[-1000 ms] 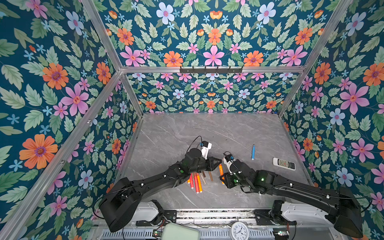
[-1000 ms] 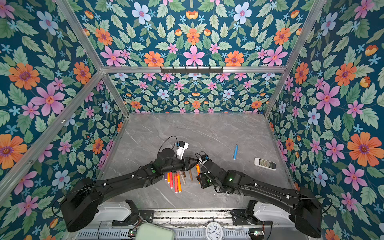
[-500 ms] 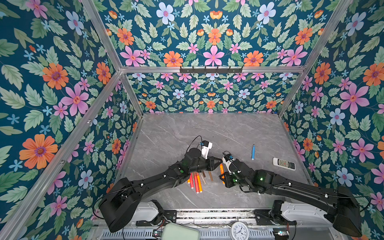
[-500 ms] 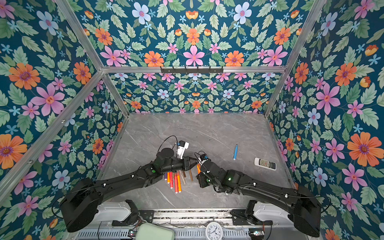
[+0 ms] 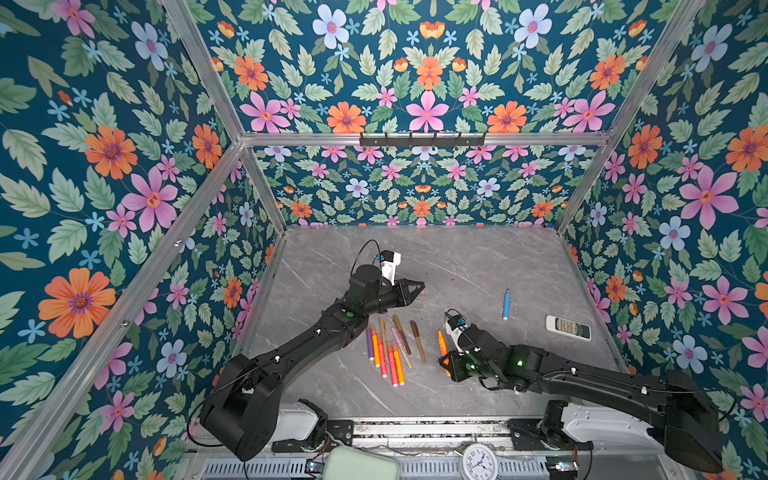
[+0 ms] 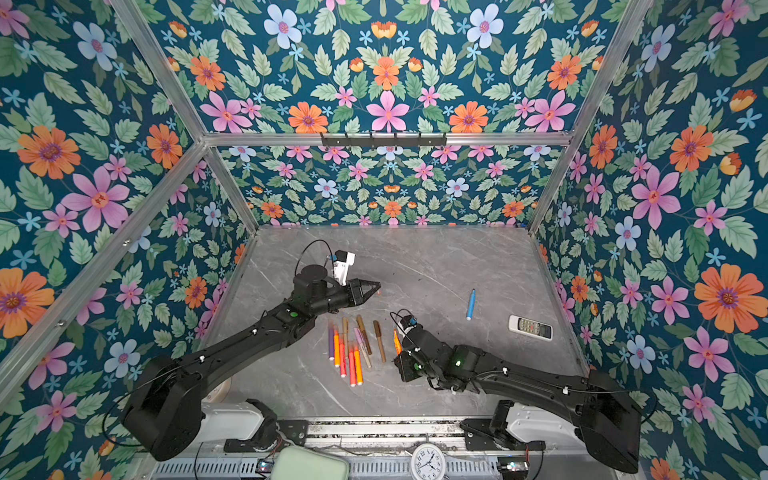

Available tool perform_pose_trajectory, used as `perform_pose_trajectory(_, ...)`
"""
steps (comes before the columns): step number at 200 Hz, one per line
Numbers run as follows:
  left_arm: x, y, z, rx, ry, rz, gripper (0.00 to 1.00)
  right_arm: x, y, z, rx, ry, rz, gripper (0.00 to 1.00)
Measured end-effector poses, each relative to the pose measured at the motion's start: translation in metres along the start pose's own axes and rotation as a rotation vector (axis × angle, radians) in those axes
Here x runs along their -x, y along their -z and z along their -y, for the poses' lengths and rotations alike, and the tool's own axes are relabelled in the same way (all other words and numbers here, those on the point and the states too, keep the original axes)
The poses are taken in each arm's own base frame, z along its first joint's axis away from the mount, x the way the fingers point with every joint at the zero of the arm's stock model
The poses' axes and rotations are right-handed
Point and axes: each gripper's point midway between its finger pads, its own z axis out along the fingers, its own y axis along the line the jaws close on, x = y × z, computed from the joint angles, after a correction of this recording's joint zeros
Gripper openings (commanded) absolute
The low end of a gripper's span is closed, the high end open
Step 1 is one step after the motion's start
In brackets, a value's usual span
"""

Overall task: Open the pen caps
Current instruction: 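Carry the pink cap away with the left gripper while the right holds the uncapped highlighter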

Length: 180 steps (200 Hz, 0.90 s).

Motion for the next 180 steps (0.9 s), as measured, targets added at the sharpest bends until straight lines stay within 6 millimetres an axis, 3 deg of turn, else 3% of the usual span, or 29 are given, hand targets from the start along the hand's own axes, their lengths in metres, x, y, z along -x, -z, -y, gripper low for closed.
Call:
perform_pose_trajectory(25, 0.023, 0.004, -0.003, 0.085, -0.051, 0.034, 0.0, 0.001, 0.005, 0.006, -0.04, -0.004, 0.006, 0.0)
perform_pose_trajectory(39, 0.03, 0.009, -0.015, 0.19, -0.092, 0.044, 0.0, 0.004, 0.01, 0.012, -0.074, -0.013, 0.021, 0.0)
perform_pose_trajectory(75, 0.029, 0.053, -0.108, 0.638, -0.128, 0.05, 0.0, 0.005, 0.018, 0.034, -0.144, -0.038, 0.047, 0.0)
perform_pose_trajectory(111, 0.011, 0.09, -0.179, 0.975, -0.149, -0.027, 0.0, 0.006, 0.02, 0.05, -0.183, -0.075, 0.043, 0.0)
perform_pose_trajectory(149, -0.015, 0.117, -0.235, 1.167, -0.127, -0.126, 0.0, 0.01, 0.021, 0.049, -0.178, -0.064, 0.032, 0.0)
perform_pose_trajectory(180, -0.02, 0.131, -0.261, 1.235, -0.112, -0.155, 0.0, 0.011, 0.021, 0.048, -0.179, -0.058, 0.028, 0.0)
